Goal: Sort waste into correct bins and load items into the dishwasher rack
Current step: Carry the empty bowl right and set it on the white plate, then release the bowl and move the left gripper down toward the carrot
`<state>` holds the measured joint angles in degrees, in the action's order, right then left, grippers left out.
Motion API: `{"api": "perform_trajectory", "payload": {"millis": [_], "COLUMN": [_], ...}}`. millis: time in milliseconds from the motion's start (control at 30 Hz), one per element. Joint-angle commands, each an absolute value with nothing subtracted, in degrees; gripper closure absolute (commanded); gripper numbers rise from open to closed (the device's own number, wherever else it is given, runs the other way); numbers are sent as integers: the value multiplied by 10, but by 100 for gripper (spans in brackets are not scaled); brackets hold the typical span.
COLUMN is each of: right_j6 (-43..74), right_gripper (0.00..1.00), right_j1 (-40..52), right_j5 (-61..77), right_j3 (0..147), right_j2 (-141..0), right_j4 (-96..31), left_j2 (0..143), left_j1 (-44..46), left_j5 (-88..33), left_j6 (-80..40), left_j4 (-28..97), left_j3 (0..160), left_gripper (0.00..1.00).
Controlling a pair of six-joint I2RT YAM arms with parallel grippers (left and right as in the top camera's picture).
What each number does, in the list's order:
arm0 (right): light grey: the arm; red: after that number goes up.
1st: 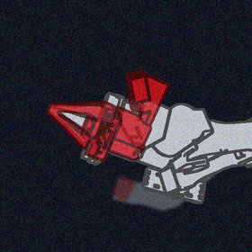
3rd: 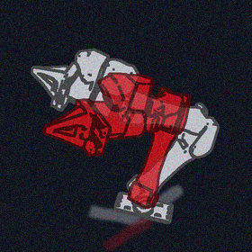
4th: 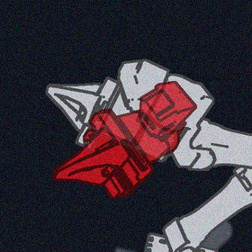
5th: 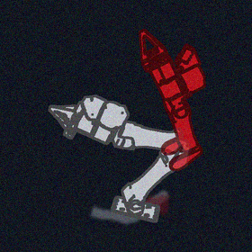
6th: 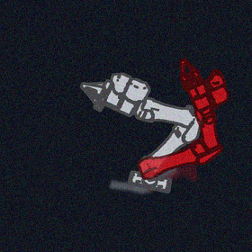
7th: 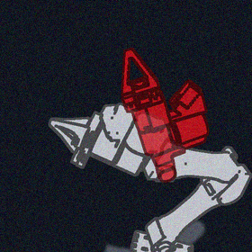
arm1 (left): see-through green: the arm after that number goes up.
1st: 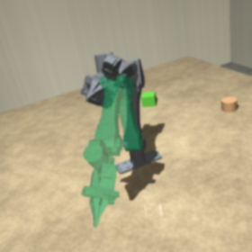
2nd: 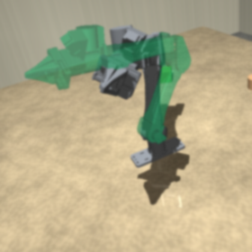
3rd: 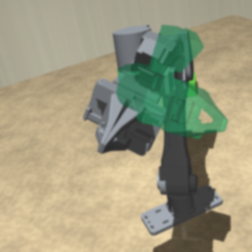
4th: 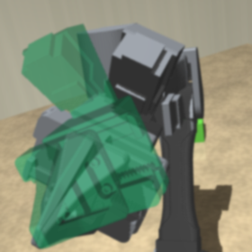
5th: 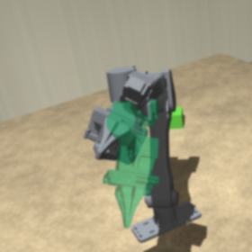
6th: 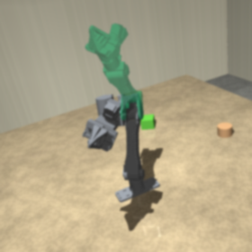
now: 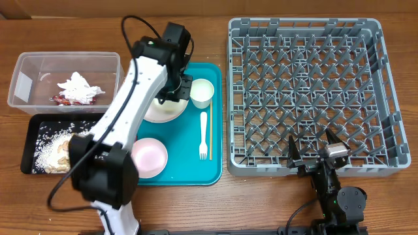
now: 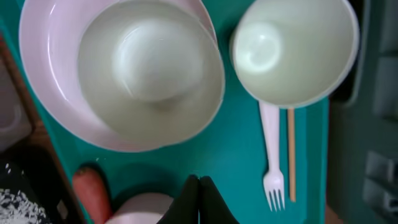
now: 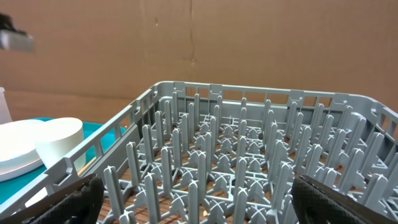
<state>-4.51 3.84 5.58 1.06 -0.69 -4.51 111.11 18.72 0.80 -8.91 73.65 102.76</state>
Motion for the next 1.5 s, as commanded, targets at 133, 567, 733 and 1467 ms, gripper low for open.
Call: {"api": "perform_trajectory", "payload": {"millis": [133,567,733,1467], "right_j6": [-44,-43,-44,-44], "right_gripper": [0,0,0,0], "right_j1": [41,41,41,41], "right_j5": [57,57,57,57], "right_j3": [5,5,5,5], "right_j2": [-3,-3,-3,-3], "right_j4": [-43,-43,-43,-43], "left_j2": [1005,1000,1000,1000], "left_j1": [202,220,212,74], "left_j5": [-24,35,110,109], "left_j6": [-98,-151,-200,-292], "left_j4": [829,887,898,797], "left_j3": [1051,1010,986,752], "left_gripper": [96,92,66,96]}}
